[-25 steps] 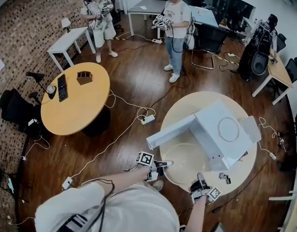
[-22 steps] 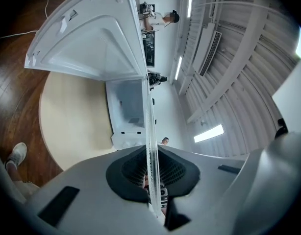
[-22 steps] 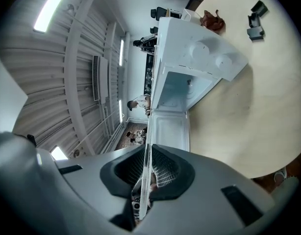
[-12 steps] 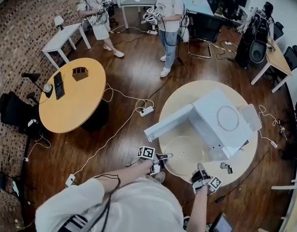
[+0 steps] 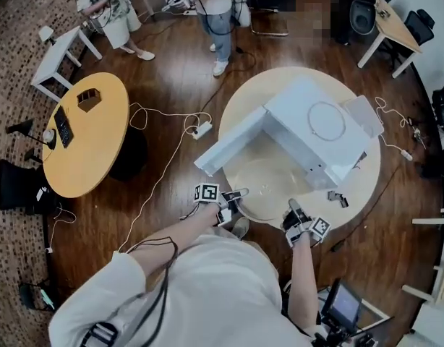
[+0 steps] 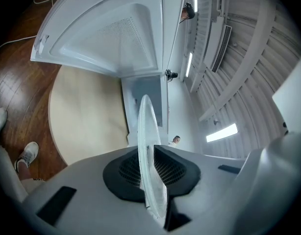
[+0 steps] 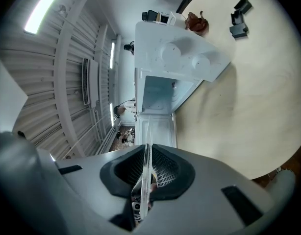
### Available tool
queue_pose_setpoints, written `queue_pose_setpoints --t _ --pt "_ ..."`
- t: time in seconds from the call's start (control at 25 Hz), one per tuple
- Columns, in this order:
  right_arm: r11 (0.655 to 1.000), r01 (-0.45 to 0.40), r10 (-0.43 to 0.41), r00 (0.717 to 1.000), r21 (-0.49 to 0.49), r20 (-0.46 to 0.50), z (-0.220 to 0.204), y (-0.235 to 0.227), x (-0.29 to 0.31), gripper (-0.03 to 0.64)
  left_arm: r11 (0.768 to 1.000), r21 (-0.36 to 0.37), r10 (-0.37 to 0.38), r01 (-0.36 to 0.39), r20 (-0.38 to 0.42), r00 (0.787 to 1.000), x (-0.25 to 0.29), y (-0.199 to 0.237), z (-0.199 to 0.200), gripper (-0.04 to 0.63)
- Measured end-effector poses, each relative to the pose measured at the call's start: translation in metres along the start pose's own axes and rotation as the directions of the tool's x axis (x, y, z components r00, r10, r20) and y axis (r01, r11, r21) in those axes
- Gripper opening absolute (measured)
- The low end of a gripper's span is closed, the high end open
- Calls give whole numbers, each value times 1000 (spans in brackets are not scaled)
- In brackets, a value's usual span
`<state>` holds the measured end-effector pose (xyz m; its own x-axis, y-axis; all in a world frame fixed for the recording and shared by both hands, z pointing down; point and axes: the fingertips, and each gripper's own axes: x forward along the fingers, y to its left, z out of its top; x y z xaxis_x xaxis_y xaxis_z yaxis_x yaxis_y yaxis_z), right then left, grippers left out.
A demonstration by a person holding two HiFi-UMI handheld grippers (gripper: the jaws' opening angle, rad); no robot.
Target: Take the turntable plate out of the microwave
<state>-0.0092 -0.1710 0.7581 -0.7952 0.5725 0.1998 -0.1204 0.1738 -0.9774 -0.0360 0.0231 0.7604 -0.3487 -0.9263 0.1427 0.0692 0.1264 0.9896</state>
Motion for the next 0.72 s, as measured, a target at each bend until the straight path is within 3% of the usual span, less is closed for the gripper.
queue_pose_setpoints --t 0.32,0.48,0.56,0.72 --pt "999 30 -30 1000 22 -2 -1 -10 -3 37 999 0 39 -39 -23 999 5 11 -4 35" --pt "997 76 -76 997 -13 8 12 -43 -5 37 998 -66 14 -16 -32 999 18 22 -4 35" --pt "997 69 -69 998 -20 -4 15 -42 9 37 999 -43 3 -4 -33 999 20 21 9 38" --pt "996 61 -59 998 62 -27 9 -21 20 37 999 -3 54 -54 -32 998 19 26 15 40"
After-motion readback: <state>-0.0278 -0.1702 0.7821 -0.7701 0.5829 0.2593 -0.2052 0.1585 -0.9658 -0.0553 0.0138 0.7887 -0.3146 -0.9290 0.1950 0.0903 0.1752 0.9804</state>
